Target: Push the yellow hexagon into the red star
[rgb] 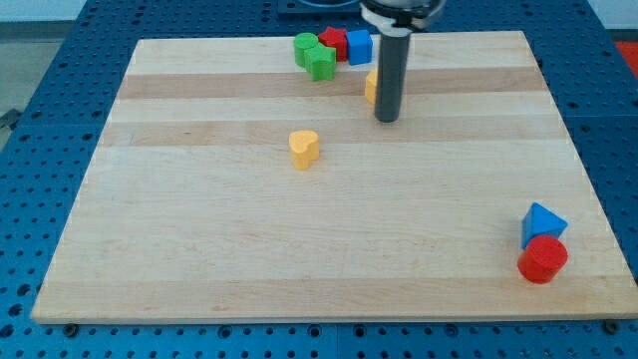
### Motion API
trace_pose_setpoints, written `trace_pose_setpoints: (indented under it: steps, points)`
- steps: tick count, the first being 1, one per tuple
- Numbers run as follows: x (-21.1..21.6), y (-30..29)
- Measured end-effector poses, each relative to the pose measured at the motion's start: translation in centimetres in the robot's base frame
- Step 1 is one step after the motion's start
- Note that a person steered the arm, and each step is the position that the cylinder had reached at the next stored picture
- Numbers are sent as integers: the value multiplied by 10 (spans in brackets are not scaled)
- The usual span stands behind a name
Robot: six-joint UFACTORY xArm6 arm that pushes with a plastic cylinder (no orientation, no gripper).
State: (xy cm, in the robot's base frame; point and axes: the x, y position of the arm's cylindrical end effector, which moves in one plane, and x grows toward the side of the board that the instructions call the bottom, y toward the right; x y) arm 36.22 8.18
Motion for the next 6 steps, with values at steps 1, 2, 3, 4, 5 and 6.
trace_pose_setpoints:
  steps: [1,2,3,4,5,6]
  points:
    - [-16,12]
    - [-53,11]
    - [-77,-1]
    - [-69,4]
    - [-40,18]
    - [-27,-11]
